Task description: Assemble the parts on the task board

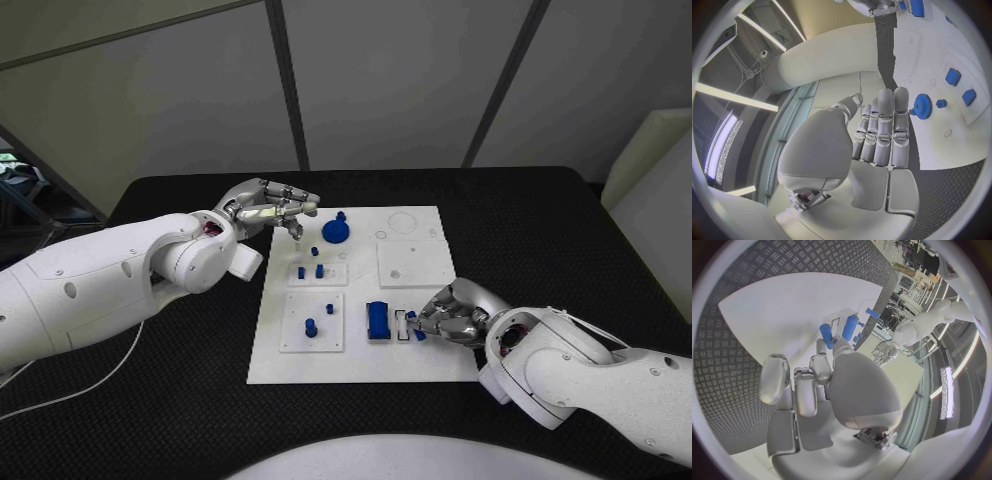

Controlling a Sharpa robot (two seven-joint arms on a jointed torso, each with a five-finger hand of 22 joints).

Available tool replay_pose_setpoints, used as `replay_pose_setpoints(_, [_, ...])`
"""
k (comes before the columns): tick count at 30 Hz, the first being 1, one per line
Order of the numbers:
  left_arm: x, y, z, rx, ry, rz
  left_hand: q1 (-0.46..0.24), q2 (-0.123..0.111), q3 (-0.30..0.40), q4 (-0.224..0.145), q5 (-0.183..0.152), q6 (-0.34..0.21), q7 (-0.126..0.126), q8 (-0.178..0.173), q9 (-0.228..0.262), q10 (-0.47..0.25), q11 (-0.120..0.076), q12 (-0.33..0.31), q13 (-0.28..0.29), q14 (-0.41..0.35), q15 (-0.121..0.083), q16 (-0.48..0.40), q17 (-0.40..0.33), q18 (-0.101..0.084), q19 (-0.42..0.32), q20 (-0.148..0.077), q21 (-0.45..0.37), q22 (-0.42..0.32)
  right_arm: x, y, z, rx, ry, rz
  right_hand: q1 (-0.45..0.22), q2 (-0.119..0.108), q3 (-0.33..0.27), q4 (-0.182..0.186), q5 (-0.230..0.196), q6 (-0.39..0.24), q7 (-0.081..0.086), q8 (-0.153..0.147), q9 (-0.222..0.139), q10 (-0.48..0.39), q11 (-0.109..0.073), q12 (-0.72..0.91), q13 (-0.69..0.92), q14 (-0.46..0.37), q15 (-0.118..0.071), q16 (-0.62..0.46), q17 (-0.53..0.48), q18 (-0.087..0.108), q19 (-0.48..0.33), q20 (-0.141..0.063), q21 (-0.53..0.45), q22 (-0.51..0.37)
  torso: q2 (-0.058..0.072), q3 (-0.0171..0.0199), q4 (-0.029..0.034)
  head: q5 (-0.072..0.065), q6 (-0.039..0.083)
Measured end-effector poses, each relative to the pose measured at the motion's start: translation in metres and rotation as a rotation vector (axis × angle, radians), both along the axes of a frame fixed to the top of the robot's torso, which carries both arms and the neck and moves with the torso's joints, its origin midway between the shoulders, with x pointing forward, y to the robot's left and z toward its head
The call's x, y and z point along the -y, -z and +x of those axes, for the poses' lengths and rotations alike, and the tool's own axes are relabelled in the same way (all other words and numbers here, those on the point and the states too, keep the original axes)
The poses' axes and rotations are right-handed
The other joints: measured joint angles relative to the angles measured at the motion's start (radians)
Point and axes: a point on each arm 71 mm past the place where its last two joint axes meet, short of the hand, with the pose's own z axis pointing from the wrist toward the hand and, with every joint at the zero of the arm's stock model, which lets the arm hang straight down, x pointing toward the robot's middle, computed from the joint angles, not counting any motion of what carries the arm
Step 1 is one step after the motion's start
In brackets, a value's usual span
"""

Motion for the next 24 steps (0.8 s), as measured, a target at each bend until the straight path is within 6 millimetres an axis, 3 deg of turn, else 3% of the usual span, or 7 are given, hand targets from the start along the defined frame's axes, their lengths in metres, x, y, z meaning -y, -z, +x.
replay_pose_setpoints(5, [0.0,0.0,0.0,0.0,0.0,0.0,0.0,0.0,0.0,0.0,0.0,0.0,0.0,0.0,0.0,0.0,0.0,0.0,0.0,0.0,0.0,0.0,0.0,0.0,0.0,0.0,0.0,0.0,-0.004,0.001,0.001,-0.001,-0.005,0.008,-0.018,-0.018,0.003,0.003,0.049,0.007,0.0,0.0,0.006,0.004,-0.004,-0.002,-0.002,0.0,0.0,0.0,0.0,0.0,0.0,0.0,0.0,0.002,0.0,0.0,0.0,0.001,-0.002])
replay_pose_setpoints(19, [0.001,0.0,0.0,-0.002,0.003,-0.001,0.0,0.0,0.0,0.0,0.0,0.0,0.0,0.0,0.0,0.0,0.0,0.0,0.0,0.0,0.0,0.0,0.0,0.0,0.0,0.0,0.0,0.0,-0.013,0.005,0.008,-0.006,-0.016,0.013,-0.054,-0.028,-0.002,0.017,0.055,0.016,-0.009,0.007,0.015,0.019,-0.011,0.003,0.005,0.0,0.0,0.0,0.0,0.0,0.0,0.0,0.0,0.002,-0.001,-0.0006,0.0001,0.005,-0.003])
replay_pose_setpoints(24, [0.001,0.0,0.0,-0.002,0.004,-0.001,0.0,0.0,0.0,0.0,0.0,0.0,0.0,0.0,0.0,0.0,0.0,0.0,0.0,0.0,0.0,0.0,0.0,0.0,0.0,0.0,0.0,0.0,-0.013,0.008,0.01,-0.015,-0.016,0.005,-0.082,-0.034,-0.011,0.031,0.093,0.021,-0.009,0.008,0.017,0.02,-0.012,0.002,0.004,0.0,-0.001,0.0,0.0,0.0,0.0,0.0,0.0,0.002,-0.002,-0.0007,0.0001,0.008,-0.003])
